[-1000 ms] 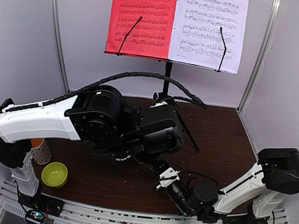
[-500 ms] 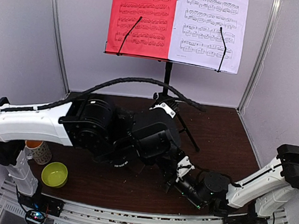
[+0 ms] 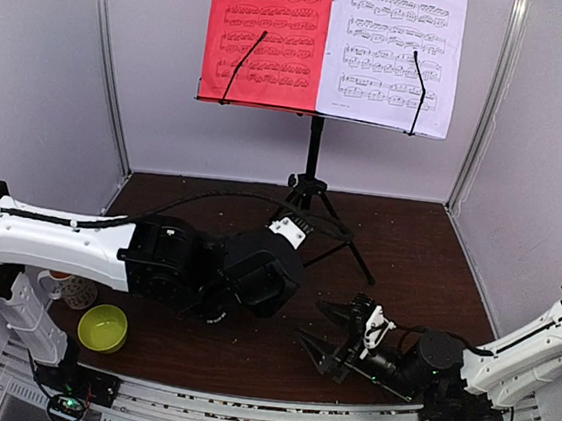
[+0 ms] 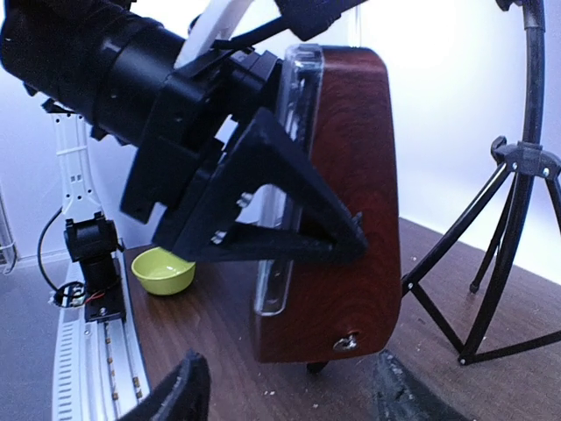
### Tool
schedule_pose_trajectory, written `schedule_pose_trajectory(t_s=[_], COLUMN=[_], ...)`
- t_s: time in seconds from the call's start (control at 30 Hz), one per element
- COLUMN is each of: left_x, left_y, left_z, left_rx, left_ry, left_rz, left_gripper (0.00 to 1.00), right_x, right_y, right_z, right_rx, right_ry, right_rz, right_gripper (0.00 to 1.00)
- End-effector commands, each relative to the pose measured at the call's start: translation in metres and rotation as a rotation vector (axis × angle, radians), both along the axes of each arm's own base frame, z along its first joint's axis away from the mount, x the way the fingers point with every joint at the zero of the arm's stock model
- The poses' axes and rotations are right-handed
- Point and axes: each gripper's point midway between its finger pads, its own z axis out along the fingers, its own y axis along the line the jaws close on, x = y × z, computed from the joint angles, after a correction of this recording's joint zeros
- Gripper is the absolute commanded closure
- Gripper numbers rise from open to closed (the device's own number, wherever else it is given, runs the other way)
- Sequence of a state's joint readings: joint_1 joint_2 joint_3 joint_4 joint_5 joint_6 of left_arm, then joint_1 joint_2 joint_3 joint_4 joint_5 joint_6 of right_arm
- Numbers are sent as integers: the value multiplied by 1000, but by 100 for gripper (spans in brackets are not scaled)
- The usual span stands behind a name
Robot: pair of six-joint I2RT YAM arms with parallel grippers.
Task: Set up the instrument practice props
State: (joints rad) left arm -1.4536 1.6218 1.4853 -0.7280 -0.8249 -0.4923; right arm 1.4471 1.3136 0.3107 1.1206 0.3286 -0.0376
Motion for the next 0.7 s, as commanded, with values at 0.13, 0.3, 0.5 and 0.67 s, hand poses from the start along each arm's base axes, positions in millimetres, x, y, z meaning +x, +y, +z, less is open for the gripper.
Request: schedule_pose_trajectory(t_s=[0.13, 0.3, 0.5, 0.67], left_x=[19, 22, 17, 24], left_y=[-29, -40, -59, -61], left_z=[31, 20, -4, -24], left_rx=[-336, -389, -389, -372], left_ry=[-19, -4, 42, 59], left_rz=[-20, -45, -122, -117], left_gripper=[77, 75, 72, 72], right_x=[-13, -8, 5, 20], right_y=[-20, -39, -65, -85], right_z=[-28, -30, -32, -30], right_rx=[-136, -119, -38, 25], right_ry=[148, 229, 358, 439], right_rz=[52, 17, -42, -103], right_gripper=[2, 0, 0, 0])
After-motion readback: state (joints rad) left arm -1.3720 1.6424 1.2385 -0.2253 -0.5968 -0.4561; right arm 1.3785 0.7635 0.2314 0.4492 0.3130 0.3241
